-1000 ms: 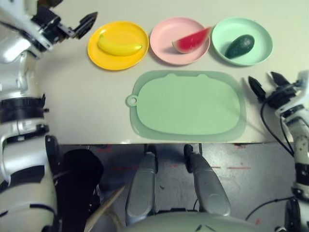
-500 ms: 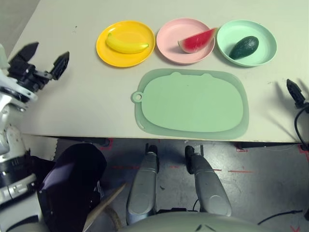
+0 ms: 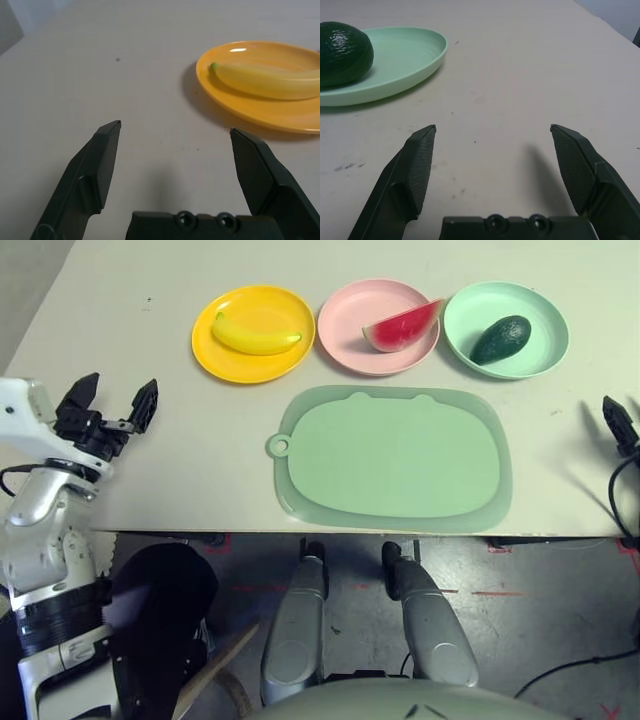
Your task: Place the fruits into color-matched plates.
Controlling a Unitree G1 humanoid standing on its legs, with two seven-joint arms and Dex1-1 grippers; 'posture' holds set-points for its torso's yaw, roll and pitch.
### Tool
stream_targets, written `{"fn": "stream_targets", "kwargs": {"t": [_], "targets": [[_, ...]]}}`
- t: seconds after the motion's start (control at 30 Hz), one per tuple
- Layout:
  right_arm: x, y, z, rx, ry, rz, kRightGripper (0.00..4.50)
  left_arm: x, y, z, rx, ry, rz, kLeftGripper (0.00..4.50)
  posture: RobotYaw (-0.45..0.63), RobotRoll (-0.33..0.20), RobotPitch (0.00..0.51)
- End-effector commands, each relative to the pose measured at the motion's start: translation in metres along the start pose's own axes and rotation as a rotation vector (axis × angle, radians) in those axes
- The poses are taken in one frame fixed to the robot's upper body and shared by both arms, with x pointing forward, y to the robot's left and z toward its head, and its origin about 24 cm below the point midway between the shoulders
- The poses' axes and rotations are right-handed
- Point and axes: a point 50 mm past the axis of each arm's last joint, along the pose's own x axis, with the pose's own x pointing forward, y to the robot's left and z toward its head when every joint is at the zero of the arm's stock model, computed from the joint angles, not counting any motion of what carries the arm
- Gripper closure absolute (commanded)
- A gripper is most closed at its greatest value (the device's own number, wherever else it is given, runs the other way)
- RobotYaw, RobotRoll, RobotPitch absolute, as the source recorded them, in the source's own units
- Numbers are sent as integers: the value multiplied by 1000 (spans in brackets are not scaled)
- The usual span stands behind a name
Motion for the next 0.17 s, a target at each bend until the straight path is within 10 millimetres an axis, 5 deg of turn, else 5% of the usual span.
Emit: {"fn": "stream_targets", "kwargs": {"t": [0.03, 0.17], "targets": [[-6, -2, -7, 7, 44, -7, 0, -3, 1, -4, 18, 19, 5, 49, 42, 0, 439], [-7, -2, -7, 9, 43, -11, 0, -4, 1, -3, 20, 16, 7, 49, 46, 0, 438]]}}
